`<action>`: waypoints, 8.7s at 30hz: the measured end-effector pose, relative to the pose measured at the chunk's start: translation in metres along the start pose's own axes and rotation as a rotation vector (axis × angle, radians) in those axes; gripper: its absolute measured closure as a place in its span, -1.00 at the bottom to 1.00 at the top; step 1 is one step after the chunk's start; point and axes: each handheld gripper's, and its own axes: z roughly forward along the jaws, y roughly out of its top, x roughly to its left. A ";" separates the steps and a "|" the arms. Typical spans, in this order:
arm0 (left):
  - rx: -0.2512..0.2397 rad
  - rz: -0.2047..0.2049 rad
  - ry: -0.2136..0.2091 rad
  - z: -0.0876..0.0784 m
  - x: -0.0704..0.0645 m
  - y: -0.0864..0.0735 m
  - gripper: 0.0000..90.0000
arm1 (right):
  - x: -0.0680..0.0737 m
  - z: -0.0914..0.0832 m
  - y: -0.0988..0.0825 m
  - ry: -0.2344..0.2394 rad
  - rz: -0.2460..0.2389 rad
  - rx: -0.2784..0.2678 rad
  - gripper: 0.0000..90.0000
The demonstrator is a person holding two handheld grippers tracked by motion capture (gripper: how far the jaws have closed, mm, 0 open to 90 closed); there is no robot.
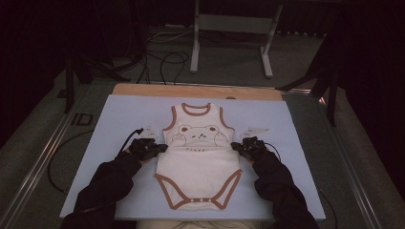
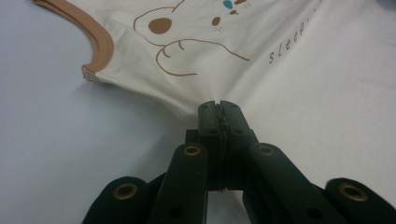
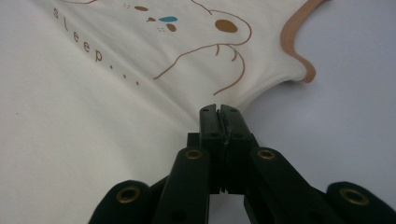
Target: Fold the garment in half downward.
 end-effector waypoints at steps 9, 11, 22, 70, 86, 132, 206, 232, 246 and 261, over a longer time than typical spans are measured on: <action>-0.021 0.015 -0.026 -0.013 -0.006 -0.002 1.00 | 0.008 -0.014 0.002 0.005 -0.015 -0.030 0.99; -0.018 0.021 -0.024 -0.015 -0.009 -0.003 1.00 | 0.009 -0.016 0.001 0.005 -0.018 -0.031 0.99; -0.014 0.052 -0.054 -0.029 -0.023 -0.008 1.00 | 0.026 -0.037 -0.003 0.020 -0.061 -0.037 0.99; 0.094 0.063 -0.148 -0.032 -0.069 -0.053 1.00 | 0.064 -0.054 -0.054 0.097 -0.092 0.068 0.98; 0.115 0.075 -0.142 -0.028 -0.069 -0.056 0.99 | 0.064 -0.050 -0.064 0.107 -0.060 0.068 0.97; 0.034 0.036 -0.061 -0.062 -0.046 -0.029 -0.98 | 0.059 -0.066 -0.021 0.117 -0.003 -0.068 -0.79; 0.080 0.072 -0.043 0.036 0.033 0.051 -0.98 | -0.024 0.041 0.059 0.105 0.004 0.037 -0.70; 0.097 0.051 -0.010 0.069 0.056 0.057 -0.34 | -0.048 0.080 0.056 0.093 -0.040 0.115 -0.17; 0.125 0.024 0.010 0.080 0.062 0.057 0.24 | -0.052 0.086 0.057 0.085 -0.034 0.135 -0.02; 0.146 0.029 -0.031 0.084 0.055 0.061 0.62 | -0.045 0.084 0.059 0.100 -0.071 0.154 0.63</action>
